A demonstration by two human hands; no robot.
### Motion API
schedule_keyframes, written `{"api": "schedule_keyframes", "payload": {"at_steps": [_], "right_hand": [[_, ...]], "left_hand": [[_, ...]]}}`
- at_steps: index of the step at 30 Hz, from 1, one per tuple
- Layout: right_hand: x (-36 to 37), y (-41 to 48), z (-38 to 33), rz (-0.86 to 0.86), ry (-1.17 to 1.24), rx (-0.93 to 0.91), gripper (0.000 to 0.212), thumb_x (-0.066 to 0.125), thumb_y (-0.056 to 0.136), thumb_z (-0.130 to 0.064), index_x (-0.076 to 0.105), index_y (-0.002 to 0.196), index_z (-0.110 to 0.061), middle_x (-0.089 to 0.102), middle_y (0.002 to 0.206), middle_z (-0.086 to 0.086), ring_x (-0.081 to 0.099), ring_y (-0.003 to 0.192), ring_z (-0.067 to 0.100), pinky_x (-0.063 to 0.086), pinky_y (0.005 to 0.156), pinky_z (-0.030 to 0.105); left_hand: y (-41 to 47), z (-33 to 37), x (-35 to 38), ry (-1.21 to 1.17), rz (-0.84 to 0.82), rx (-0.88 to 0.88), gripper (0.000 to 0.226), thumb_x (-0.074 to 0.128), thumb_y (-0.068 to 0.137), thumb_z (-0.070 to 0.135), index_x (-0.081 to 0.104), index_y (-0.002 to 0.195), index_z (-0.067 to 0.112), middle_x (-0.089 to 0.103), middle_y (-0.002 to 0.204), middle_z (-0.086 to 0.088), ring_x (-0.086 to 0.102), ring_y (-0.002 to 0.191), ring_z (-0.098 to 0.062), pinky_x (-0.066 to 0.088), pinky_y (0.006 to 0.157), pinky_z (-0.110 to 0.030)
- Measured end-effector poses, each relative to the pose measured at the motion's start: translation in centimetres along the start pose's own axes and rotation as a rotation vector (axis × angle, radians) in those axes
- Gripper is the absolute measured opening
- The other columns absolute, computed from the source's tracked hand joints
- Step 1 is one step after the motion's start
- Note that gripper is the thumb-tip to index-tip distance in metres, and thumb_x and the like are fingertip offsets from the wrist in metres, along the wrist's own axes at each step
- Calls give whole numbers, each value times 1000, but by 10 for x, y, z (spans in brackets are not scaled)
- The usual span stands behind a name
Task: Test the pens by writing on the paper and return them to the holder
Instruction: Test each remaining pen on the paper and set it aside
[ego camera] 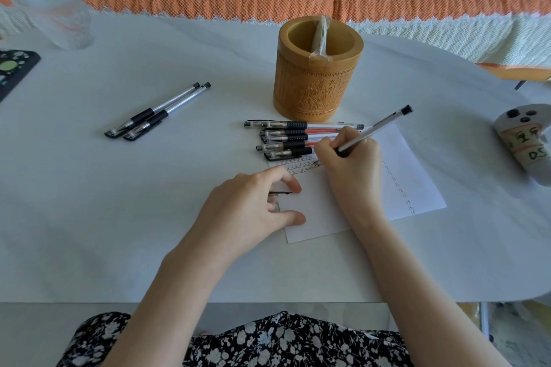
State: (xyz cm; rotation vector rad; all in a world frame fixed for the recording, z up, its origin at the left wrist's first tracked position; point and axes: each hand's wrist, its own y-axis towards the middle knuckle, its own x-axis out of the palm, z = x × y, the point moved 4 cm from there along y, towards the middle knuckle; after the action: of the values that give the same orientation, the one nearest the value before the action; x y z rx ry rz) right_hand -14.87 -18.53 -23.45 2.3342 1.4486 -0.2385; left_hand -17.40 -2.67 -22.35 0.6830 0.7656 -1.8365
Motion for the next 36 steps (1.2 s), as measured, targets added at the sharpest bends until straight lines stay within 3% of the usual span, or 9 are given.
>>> {"api": "schedule_keyframes", "payload": {"at_steps": [6, 10, 16, 19, 24, 36], "right_hand": [[-1, 0, 1, -1, -3, 16, 31, 59, 80, -7, 37, 60, 2, 27, 49, -3, 23, 51, 8, 20, 46, 20], [0, 0, 0, -10, -1, 9, 32, 60, 80, -7, 37, 60, 2, 27, 49, -4, 24, 51, 8, 20, 46, 20], [1, 0, -1, -21, -3, 25, 29, 59, 76, -5, 37, 57, -9, 28, 49, -4, 23, 52, 8, 20, 45, 20], [1, 0, -1, -25, -3, 27, 29, 59, 76, -4, 37, 57, -6, 28, 49, -3, 23, 51, 7, 20, 45, 20], [0, 0, 0, -23, 8, 19, 29, 59, 76, -4, 37, 57, -7, 26, 49, -4, 22, 51, 7, 19, 45, 20], [0, 1, -1, -10, 8, -1, 37, 59, 75, -2, 31, 55, -15, 24, 48, -8, 22, 51, 7, 20, 45, 18]], "left_hand": [[1, 1, 0, -1, -5, -7, 35, 76, 66, 50, 57, 95, 41, 60, 75, 13, 58, 76, 10, 43, 72, -17], [1, 1, 0, 2, -6, -3, 33, 75, 67, 49, 57, 93, 41, 57, 66, 11, 56, 72, 11, 41, 69, -15], [0, 1, 0, 4, -11, -7, 34, 76, 67, 49, 57, 94, 41, 59, 71, 12, 56, 73, 11, 42, 70, -15], [0, 1, 0, -3, -10, -11, 34, 76, 67, 49, 57, 94, 41, 60, 75, 12, 56, 74, 12, 42, 71, -16], [0, 1, 0, -4, -3, -12, 33, 76, 67, 48, 57, 93, 41, 53, 60, 11, 56, 70, 8, 40, 67, -18], [0, 2, -1, -12, 0, -15, 35, 77, 66, 47, 58, 94, 40, 59, 73, 13, 57, 75, 11, 43, 72, -19]]}}
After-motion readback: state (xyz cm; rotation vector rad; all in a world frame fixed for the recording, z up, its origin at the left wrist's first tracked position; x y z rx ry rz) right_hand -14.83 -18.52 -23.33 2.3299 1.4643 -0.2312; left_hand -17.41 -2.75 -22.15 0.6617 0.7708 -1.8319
